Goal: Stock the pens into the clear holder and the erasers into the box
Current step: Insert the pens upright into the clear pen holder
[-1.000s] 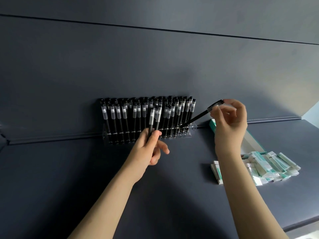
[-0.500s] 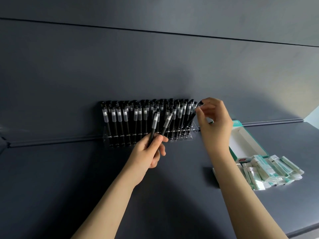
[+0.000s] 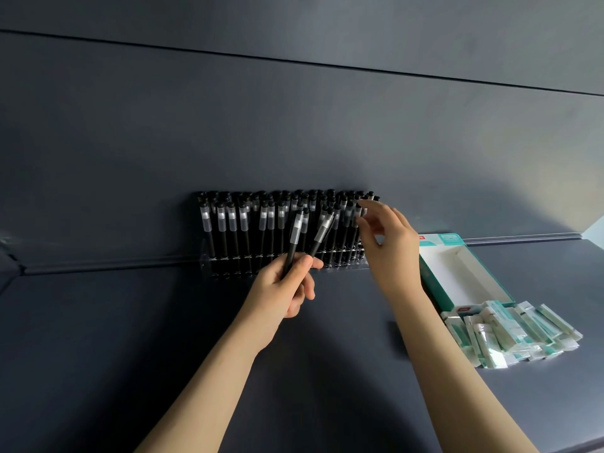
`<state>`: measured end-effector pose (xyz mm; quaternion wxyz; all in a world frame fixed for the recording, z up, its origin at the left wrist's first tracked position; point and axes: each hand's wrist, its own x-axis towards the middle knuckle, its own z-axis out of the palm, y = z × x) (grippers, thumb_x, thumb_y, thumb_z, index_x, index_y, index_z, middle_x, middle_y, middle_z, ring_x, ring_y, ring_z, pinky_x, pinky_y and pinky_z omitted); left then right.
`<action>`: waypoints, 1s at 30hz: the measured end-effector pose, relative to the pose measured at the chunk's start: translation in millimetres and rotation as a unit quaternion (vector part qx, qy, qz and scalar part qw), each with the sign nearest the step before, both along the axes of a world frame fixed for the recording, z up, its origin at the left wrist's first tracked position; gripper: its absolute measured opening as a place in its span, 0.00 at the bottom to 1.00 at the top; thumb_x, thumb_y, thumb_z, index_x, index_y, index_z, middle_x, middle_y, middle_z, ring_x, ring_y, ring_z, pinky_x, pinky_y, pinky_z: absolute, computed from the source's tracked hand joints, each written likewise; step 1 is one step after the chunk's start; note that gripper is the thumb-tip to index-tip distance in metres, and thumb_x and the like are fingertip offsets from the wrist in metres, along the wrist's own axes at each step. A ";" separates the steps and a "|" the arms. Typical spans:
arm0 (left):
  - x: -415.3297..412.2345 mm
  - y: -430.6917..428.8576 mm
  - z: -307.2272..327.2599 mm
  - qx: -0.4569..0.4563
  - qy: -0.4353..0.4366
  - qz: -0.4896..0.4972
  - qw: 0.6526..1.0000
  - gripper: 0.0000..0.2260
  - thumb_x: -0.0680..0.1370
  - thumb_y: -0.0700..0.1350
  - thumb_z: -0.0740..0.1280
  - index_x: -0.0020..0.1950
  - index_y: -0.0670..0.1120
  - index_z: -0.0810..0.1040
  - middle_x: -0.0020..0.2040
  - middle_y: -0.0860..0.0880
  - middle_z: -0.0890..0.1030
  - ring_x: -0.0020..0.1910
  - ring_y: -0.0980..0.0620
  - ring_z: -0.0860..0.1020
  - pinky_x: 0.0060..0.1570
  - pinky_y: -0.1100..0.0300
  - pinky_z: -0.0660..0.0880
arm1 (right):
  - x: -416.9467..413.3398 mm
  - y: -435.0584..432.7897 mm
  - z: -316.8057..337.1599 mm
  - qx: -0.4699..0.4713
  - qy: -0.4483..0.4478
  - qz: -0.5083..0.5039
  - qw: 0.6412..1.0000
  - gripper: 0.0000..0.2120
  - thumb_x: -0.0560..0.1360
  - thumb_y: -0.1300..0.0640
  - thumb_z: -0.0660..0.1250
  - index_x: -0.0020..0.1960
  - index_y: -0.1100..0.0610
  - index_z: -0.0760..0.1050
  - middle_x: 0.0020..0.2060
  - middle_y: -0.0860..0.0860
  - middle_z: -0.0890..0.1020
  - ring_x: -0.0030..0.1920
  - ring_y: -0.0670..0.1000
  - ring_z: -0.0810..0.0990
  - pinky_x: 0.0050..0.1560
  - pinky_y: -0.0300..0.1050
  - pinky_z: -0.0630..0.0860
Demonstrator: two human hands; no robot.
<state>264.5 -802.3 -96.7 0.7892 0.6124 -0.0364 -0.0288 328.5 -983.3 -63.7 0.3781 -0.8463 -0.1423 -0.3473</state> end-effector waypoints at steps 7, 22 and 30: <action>-3.5 -1.1 5.4 -0.005 -0.004 -0.022 1.000 0.16 0.75 0.54 0.64 0.52 0.43 0.80 0.32 0.46 0.76 0.23 0.53 0.59 0.26 0.57 0.51 | -24.0 3.3 13.0 0.124 0.093 0.070 0.985 0.10 0.78 0.59 0.68 0.57 0.49 0.79 0.45 0.48 0.82 0.43 0.44 0.80 0.47 0.38 0.76; -11.9 -11.4 9.6 0.027 0.013 -0.035 0.999 0.12 0.79 0.54 0.62 0.47 0.45 0.75 0.34 0.48 0.75 0.23 0.55 0.60 0.25 0.60 0.54 | -52.3 11.3 22.2 0.396 0.099 0.090 0.909 0.10 0.75 0.66 0.71 0.54 0.58 0.74 0.35 0.48 0.79 0.38 0.47 0.80 0.44 0.42 0.79; -4.3 -8.9 4.8 -0.010 0.051 0.002 0.999 0.08 0.84 0.48 0.56 0.51 0.44 0.67 0.34 0.49 0.75 0.21 0.55 0.59 0.22 0.66 0.55 | -22.7 -18.3 34.6 0.279 -0.013 -0.020 0.960 0.10 0.76 0.63 0.68 0.55 0.52 0.74 0.43 0.50 0.82 0.45 0.50 0.83 0.47 0.38 0.75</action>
